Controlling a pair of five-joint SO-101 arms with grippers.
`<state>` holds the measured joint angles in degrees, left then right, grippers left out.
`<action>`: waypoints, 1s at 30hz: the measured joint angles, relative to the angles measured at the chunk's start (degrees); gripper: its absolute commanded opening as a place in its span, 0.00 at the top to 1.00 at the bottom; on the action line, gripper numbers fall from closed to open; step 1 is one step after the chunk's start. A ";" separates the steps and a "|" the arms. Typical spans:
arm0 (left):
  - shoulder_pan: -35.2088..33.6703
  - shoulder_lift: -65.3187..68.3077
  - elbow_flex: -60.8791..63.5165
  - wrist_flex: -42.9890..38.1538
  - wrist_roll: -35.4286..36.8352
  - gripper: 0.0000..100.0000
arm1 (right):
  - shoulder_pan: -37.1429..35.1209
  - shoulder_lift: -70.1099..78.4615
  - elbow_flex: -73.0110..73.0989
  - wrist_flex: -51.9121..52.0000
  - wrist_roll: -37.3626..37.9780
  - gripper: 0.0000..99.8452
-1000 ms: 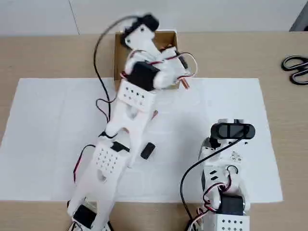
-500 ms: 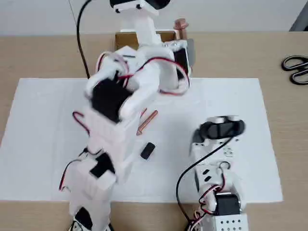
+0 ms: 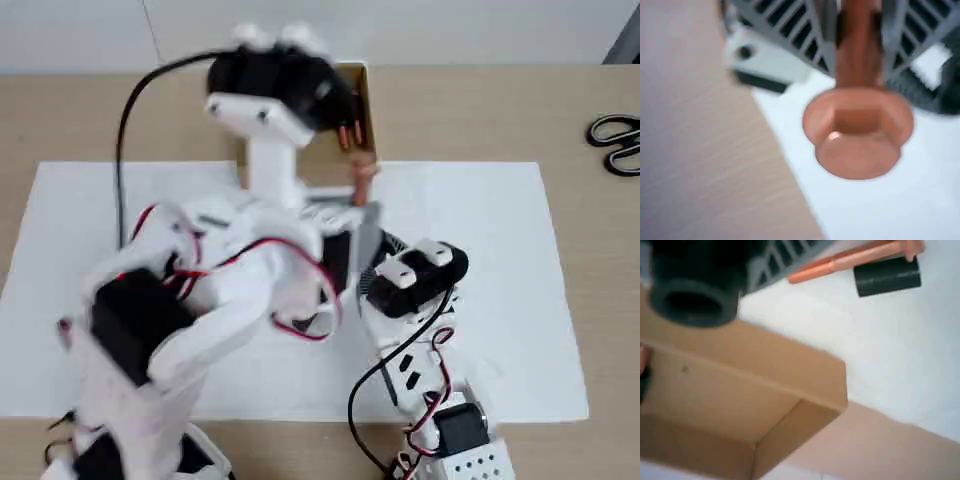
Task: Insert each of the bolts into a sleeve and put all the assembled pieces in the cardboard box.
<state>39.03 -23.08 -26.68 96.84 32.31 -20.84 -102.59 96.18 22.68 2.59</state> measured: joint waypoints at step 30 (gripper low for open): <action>-5.36 -27.34 65.85 -72.00 -11.96 0.99 | 0.00 0.00 0.00 -13.89 1.41 1.00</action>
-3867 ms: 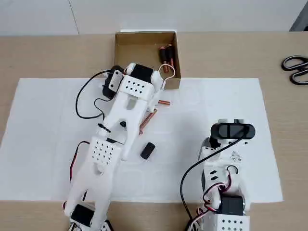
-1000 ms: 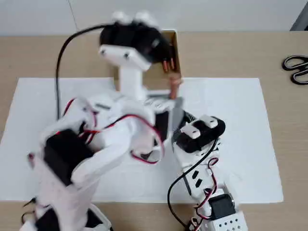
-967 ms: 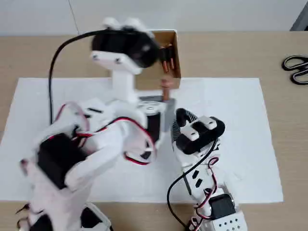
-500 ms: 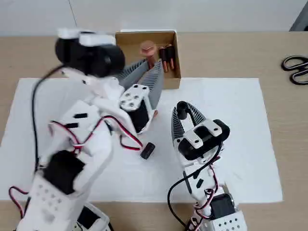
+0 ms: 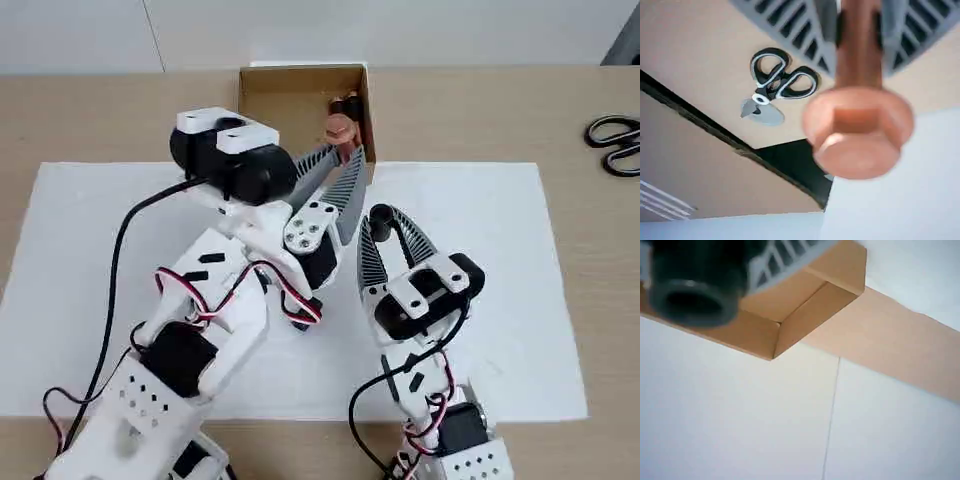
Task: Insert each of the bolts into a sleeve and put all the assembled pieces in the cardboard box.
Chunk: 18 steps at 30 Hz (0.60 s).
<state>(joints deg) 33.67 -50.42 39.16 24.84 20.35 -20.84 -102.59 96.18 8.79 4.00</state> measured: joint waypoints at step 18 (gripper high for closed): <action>-0.26 -0.09 5.36 -5.54 0.00 0.99 | -4.66 0.00 0.00 0.00 5.19 1.00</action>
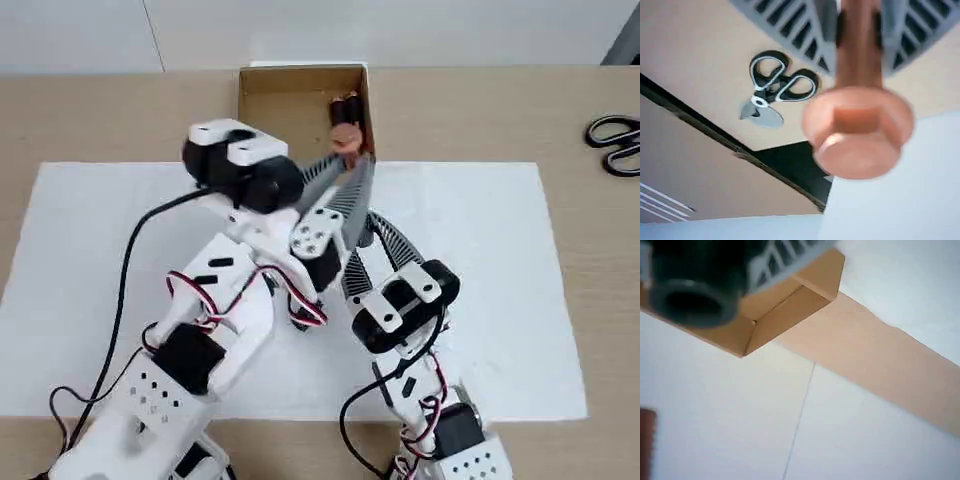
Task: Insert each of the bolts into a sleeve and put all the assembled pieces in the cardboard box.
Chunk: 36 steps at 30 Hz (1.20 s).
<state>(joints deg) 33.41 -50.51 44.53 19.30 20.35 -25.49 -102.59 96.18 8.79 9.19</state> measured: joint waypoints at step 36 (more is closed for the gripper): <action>1.85 -0.53 0.97 18.29 -3.69 0.93 | -0.18 0.00 0.00 0.00 0.09 1.00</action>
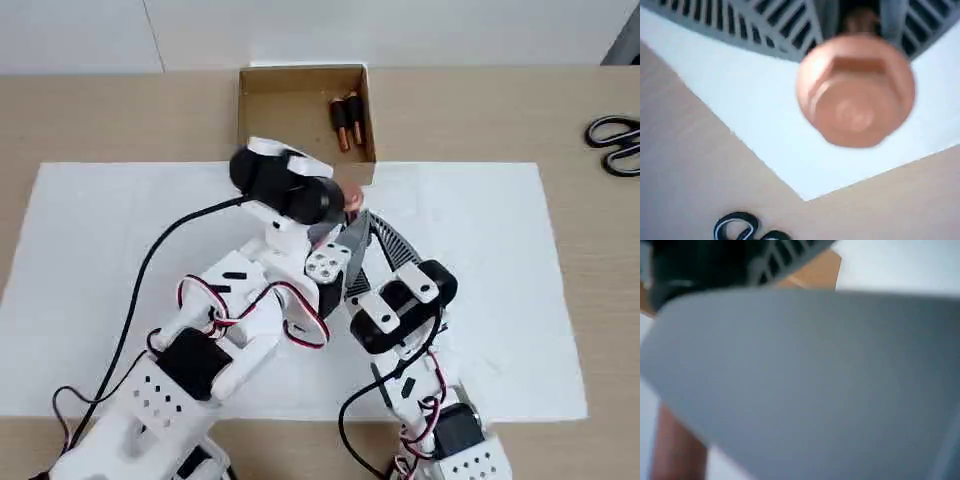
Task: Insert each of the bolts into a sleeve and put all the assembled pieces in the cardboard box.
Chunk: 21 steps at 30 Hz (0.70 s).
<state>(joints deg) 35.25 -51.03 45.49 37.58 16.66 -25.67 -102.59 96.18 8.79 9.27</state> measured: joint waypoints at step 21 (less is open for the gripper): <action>-9.05 -13.80 -3.52 7.38 -5.36 0.81 | 0.09 -0.09 0.00 0.00 0.09 1.00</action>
<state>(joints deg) 26.20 -64.84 41.98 44.97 11.30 -25.58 -102.68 96.18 8.79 9.36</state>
